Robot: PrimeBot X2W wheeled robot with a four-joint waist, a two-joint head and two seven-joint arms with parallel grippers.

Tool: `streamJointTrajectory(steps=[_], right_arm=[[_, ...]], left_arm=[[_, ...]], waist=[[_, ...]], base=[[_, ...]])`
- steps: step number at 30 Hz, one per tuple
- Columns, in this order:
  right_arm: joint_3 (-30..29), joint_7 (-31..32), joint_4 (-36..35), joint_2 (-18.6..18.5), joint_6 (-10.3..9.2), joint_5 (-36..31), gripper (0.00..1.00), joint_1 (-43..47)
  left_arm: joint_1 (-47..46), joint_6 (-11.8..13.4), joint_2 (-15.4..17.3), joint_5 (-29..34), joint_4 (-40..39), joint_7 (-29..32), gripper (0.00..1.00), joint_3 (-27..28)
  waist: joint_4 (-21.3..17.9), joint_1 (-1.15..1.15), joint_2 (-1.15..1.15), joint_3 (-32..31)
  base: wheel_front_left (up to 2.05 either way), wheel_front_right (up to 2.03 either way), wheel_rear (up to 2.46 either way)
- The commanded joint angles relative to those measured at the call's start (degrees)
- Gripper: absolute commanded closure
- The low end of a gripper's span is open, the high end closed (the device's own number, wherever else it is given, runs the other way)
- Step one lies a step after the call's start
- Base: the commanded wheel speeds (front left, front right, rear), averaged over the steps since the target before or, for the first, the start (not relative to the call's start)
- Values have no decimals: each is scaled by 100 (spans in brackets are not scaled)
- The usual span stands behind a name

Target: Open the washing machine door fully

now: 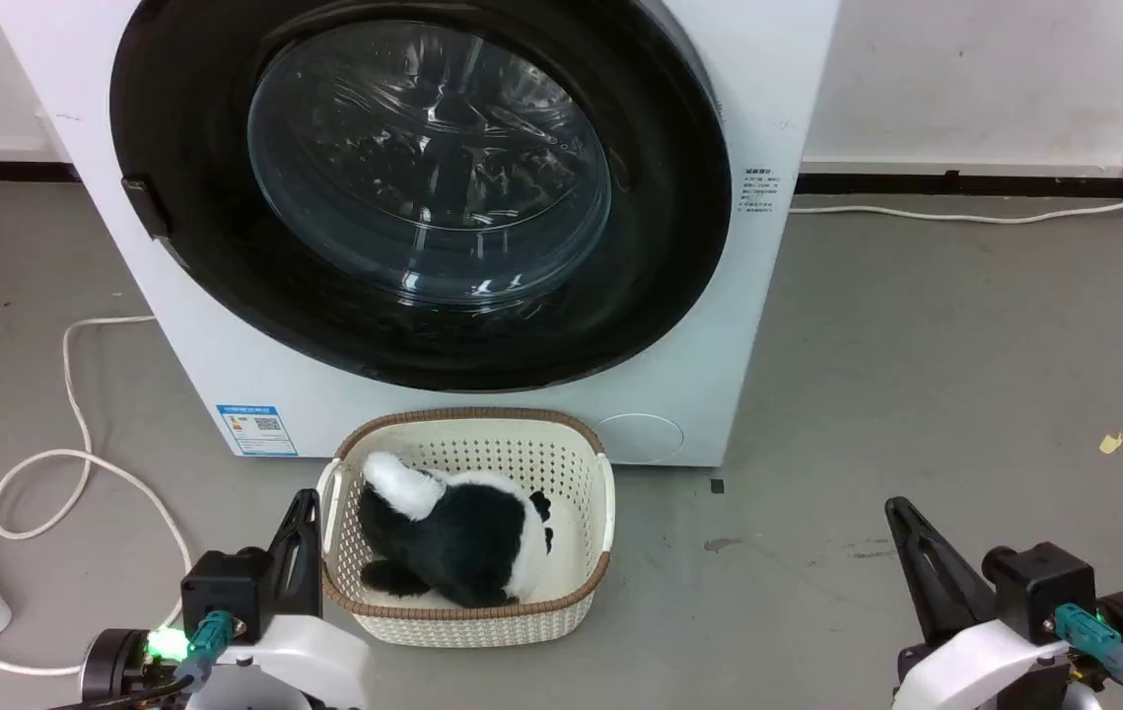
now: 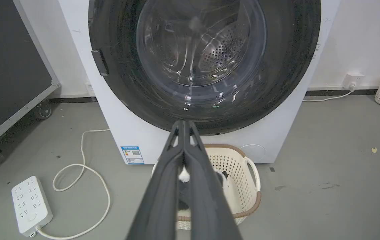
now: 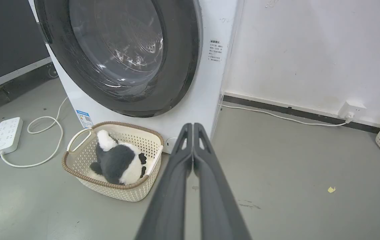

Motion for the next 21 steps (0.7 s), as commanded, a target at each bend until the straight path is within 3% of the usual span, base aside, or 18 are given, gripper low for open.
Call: streamJointTrajectory(steps=[1, 21], right_arm=[[-7, 3, -21, 15, -6, -5, 100, -71], [-7, 3, -21, 15, -6, -5, 100, -71]], left_arm=[[11, 16, 7, 51, -21, 2, 100, -4], [11, 16, 7, 51, -21, 2, 100, -4]], waist=[[0, 0, 0, 0], [0, 0, 0, 0]], base=[[0, 0, 0], [0, 0, 0]])
